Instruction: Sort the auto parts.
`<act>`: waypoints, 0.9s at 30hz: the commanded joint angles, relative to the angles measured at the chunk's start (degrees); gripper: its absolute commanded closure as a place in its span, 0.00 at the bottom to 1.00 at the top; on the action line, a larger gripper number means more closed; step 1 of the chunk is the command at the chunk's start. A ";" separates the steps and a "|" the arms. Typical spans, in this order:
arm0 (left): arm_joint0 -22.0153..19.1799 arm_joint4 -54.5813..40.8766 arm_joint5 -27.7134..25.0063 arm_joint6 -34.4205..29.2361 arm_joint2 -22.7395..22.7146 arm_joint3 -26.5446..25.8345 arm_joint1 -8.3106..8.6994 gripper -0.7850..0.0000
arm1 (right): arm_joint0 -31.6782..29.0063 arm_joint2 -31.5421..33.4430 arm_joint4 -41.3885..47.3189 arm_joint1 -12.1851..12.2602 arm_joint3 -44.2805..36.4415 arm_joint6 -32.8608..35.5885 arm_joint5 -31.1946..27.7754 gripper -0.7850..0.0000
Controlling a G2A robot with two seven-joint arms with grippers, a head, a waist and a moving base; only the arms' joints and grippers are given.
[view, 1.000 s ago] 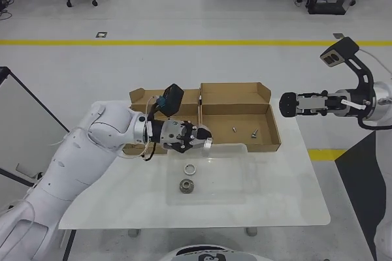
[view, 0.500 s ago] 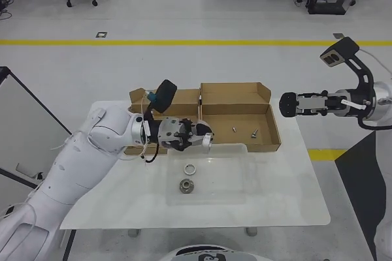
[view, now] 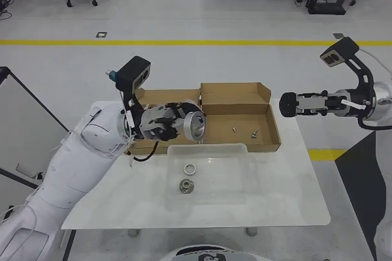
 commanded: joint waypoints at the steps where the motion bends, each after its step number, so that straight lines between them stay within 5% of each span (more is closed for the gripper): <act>1: 0.37 -1.99 0.00 -1.07 -1.10 -1.47 -0.37 1.00 | 0.00 0.00 0.00 0.00 0.00 0.00 0.00 0.00; 15: 5.95 -22.86 0.00 -14.43 -10.93 -6.01 -5.52 1.00 | 0.00 0.00 0.00 0.00 0.00 0.00 0.00 0.00; 27: 7.46 -16.64 0.00 -14.43 -14.18 -4.66 -8.81 1.00 | 0.00 0.00 0.00 0.00 0.00 0.00 0.00 0.00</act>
